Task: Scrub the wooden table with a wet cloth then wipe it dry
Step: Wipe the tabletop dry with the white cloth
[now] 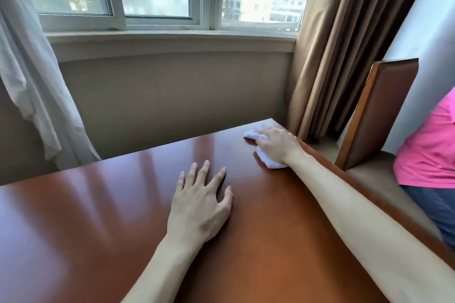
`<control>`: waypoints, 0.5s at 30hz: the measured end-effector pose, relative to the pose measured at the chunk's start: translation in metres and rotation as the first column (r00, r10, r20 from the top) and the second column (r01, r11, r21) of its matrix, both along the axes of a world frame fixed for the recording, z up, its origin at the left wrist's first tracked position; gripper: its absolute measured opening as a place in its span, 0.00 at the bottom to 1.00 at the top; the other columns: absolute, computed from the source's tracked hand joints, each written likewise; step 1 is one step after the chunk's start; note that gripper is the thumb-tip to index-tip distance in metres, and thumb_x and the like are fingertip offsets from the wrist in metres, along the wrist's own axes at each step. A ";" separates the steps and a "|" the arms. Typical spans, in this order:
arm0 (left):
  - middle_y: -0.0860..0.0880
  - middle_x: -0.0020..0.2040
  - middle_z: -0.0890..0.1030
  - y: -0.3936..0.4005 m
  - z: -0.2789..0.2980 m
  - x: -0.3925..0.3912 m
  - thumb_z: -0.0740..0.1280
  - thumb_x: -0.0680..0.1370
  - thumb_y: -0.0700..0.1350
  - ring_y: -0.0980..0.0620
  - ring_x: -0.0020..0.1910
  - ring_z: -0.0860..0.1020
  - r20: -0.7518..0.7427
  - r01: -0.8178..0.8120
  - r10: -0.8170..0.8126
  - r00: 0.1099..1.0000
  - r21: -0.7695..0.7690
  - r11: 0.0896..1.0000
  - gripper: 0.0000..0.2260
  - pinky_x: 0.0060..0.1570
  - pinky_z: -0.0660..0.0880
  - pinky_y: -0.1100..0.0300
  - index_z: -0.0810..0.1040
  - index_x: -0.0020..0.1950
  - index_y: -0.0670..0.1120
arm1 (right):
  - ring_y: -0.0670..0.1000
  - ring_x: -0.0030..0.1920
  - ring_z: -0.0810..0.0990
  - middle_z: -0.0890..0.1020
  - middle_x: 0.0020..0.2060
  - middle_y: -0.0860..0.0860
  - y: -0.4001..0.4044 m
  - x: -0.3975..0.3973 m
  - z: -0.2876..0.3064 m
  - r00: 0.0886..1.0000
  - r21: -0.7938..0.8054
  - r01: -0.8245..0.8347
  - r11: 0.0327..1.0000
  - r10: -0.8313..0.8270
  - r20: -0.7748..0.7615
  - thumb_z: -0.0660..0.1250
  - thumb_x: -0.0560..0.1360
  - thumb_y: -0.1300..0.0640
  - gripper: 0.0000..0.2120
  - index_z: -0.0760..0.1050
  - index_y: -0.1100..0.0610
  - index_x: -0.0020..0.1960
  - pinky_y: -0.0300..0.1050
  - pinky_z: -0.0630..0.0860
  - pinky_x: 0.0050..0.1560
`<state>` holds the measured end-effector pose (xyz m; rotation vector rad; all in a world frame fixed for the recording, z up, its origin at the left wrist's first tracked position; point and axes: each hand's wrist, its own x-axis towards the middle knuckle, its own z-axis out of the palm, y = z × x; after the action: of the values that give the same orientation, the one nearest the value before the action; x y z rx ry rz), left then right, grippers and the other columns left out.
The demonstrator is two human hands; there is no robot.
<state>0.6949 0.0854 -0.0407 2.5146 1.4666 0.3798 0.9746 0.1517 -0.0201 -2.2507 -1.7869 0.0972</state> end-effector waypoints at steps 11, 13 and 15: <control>0.54 0.83 0.49 0.006 -0.005 0.000 0.39 0.75 0.66 0.53 0.82 0.43 0.028 0.003 -0.004 1.000 0.014 1.000 0.32 0.79 0.39 0.53 0.52 0.80 0.66 | 0.47 0.72 0.71 0.73 0.73 0.41 0.061 -0.103 -0.001 0.956 -0.030 -0.294 0.955 0.294 0.013 0.54 0.81 0.46 0.20 0.74 0.35 0.70 0.51 0.69 0.64; 0.55 0.83 0.47 0.007 -0.004 0.000 0.40 0.76 0.66 0.54 0.81 0.41 0.028 -0.014 0.014 1.000 0.011 1.000 0.31 0.79 0.38 0.54 0.51 0.80 0.67 | 0.47 0.74 0.69 0.72 0.74 0.41 0.059 -0.061 0.002 0.951 -0.028 -0.309 0.951 0.310 0.024 0.50 0.80 0.43 0.22 0.72 0.31 0.69 0.52 0.69 0.68; 0.57 0.83 0.46 0.007 -0.005 0.001 0.41 0.76 0.66 0.55 0.81 0.40 0.030 -0.020 0.020 0.999 0.013 1.000 0.30 0.79 0.37 0.54 0.50 0.79 0.68 | 0.51 0.70 0.73 0.75 0.69 0.44 0.071 -0.001 0.002 0.996 -0.005 -0.065 0.998 0.065 0.060 0.46 0.76 0.41 0.24 0.71 0.28 0.66 0.54 0.71 0.65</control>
<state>0.6960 0.0922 -0.0458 2.4946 1.4839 0.4302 0.9731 0.2228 -0.0183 -2.2200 -1.8928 0.0452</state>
